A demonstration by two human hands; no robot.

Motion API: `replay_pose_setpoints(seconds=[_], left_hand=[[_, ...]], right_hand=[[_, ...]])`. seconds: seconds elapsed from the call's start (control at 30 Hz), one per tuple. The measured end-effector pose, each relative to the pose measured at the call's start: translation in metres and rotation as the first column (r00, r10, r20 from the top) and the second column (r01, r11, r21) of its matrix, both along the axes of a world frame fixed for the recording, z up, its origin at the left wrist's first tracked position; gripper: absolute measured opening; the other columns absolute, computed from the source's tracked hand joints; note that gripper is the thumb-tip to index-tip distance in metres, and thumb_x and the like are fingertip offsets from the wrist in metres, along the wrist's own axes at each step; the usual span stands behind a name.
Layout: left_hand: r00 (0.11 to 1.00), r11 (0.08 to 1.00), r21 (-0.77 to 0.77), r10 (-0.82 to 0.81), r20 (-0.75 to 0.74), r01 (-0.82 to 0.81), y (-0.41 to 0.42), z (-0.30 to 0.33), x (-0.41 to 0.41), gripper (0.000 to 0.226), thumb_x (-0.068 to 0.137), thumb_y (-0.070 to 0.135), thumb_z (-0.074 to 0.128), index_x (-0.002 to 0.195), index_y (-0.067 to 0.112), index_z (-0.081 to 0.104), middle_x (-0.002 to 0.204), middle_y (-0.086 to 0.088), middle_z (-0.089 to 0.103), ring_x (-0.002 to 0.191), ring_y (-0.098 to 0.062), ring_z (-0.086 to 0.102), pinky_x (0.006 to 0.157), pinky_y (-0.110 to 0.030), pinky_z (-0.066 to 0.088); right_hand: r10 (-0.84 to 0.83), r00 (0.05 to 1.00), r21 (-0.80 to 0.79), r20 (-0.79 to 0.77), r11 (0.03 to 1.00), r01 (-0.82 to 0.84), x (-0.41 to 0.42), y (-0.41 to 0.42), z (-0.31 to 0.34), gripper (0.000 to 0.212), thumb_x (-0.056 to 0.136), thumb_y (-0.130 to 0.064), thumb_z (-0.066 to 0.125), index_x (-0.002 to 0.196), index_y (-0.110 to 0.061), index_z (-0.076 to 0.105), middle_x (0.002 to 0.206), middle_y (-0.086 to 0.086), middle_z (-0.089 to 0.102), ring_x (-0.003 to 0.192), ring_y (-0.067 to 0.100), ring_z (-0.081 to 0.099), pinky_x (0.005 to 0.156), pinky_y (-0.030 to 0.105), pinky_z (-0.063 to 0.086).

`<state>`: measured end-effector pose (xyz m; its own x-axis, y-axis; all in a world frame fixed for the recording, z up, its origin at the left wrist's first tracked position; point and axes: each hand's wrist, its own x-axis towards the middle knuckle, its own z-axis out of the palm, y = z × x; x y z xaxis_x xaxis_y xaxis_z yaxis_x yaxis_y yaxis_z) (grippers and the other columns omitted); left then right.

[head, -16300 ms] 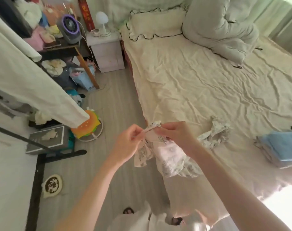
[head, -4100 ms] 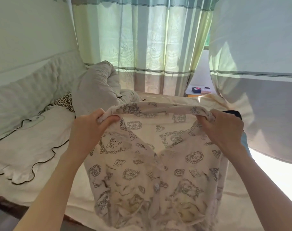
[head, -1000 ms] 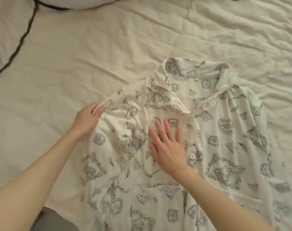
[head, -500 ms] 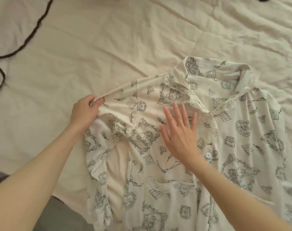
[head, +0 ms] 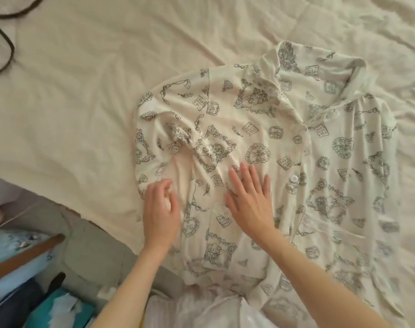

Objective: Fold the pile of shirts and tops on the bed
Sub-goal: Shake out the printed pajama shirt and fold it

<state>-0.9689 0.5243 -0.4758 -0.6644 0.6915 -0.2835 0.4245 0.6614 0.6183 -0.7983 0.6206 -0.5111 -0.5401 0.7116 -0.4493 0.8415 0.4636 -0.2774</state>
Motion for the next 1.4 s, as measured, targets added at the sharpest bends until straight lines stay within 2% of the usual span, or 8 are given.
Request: replay_pose_setpoints(seconds=[0.1, 0.2, 0.3, 0.47, 0.77, 1.0, 1.27, 1.4], left_hand=[[0.982, 0.984, -0.125, -0.106, 0.159, 0.126, -0.048, -0.002, 0.046, 0.032, 0.095, 0.009, 0.044, 0.124, 0.015, 0.055, 0.114, 0.012, 0.049, 0.106, -0.006, 0.05, 0.095, -0.034, 0.046], [0.985, 0.983, -0.186, 0.024, 0.169, 0.008, -0.06, -0.003, 0.07, 0.035, 0.093, 0.019, 0.051, 0.127, 0.016, 0.05, 0.116, 0.012, 0.047, 0.11, -0.005, 0.044, 0.094, -0.024, 0.036], [0.965, 0.949, -0.279, 0.199, 0.17, -0.147, -0.059, -0.007, 0.076, 0.023, 0.092, 0.025, 0.054, 0.113, 0.016, 0.051, 0.101, 0.006, 0.054, 0.097, -0.016, 0.053, 0.087, -0.035, 0.044], [0.972, 0.932, -0.362, 0.068, 0.225, 0.018, -0.09, -0.001, 0.085, 0.019, 0.101, 0.024, 0.034, 0.087, 0.013, 0.044, 0.07, 0.001, 0.045, 0.077, -0.03, 0.052, 0.065, -0.035, 0.033], [0.988, 0.914, -0.376, 0.123, -0.092, -0.149, -0.113, 0.012, 0.057, 0.029, 0.102, 0.019, 0.027, 0.109, 0.005, 0.051, 0.093, -0.02, 0.056, 0.09, -0.037, 0.055, 0.075, -0.043, 0.042], [0.982, 0.918, -0.362, 0.185, 0.032, -0.161, -0.129, -0.011, 0.088, 0.03, 0.097, 0.026, 0.045, 0.083, 0.002, 0.054, 0.082, -0.013, 0.056, 0.079, -0.03, 0.053, 0.067, -0.032, 0.034], [0.949, 0.907, -0.283, 0.288, -0.126, -0.312, -0.149, 0.005, 0.079, 0.027, 0.097, 0.013, 0.039, 0.075, 0.001, 0.048, 0.075, -0.016, 0.047, 0.073, -0.025, 0.04, 0.062, -0.03, 0.022], [0.934, 0.894, -0.27, 0.336, -0.122, -0.357, -0.147, 0.015, 0.059, 0.021, 0.099, 0.012, 0.034, 0.088, 0.005, 0.051, 0.083, -0.015, 0.047, 0.08, -0.021, 0.039, 0.062, -0.026, 0.022]], right_hand=[[-0.047, 0.999, -0.031, 0.025, 0.998, 0.048, 0.024, -0.043, 0.007, 0.056, 0.097, -0.045, 0.029, 0.149, -0.024, 0.023, 0.157, 0.006, 0.018, 0.146, 0.024, 0.007, 0.117, 0.051, 0.001], [-0.038, 0.999, -0.008, 0.017, 0.999, 0.038, 0.044, -0.067, 0.014, 0.057, 0.098, -0.042, 0.028, 0.15, -0.025, 0.017, 0.156, 0.005, 0.018, 0.146, 0.024, 0.009, 0.115, 0.052, 0.006], [-0.114, 0.993, 0.009, 0.019, 0.993, 0.114, 0.062, -0.08, 0.018, 0.056, 0.097, -0.041, 0.029, 0.149, -0.02, 0.023, 0.155, 0.009, 0.023, 0.145, 0.025, 0.014, 0.114, 0.052, 0.009], [-0.145, 0.988, -0.033, 0.052, 0.989, 0.147, 0.106, -0.104, 0.031, 0.056, 0.095, -0.039, 0.026, 0.149, -0.021, 0.022, 0.156, 0.005, 0.017, 0.145, 0.021, 0.009, 0.116, 0.052, 0.011], [-0.177, 0.973, -0.028, 0.15, 0.983, 0.183, 0.22, -0.108, 0.033, 0.058, 0.098, -0.036, 0.039, 0.15, -0.02, 0.019, 0.158, 0.007, 0.01, 0.144, 0.022, 0.0, 0.118, 0.05, 0.005], [-0.102, 0.98, 0.023, 0.171, 0.995, 0.099, 0.276, -0.154, 0.03, 0.061, 0.092, -0.037, 0.052, 0.146, -0.017, 0.032, 0.153, 0.013, 0.026, 0.143, 0.028, 0.017, 0.114, 0.056, 0.016], [-0.355, 0.934, 0.094, 0.037, 0.932, 0.35, 0.265, -0.166, 0.019, 0.053, 0.093, -0.026, 0.056, 0.142, -0.013, 0.041, 0.154, 0.014, 0.025, 0.144, 0.029, 0.018, 0.116, 0.045, 0.005], [-0.603, 0.798, 0.108, 0.013, 0.794, 0.598, 0.27, -0.156, 0.022, 0.05, 0.093, -0.022, 0.055, 0.139, -0.006, 0.042, 0.152, 0.018, 0.029, 0.142, 0.031, 0.022, 0.118, 0.045, 0.012]])
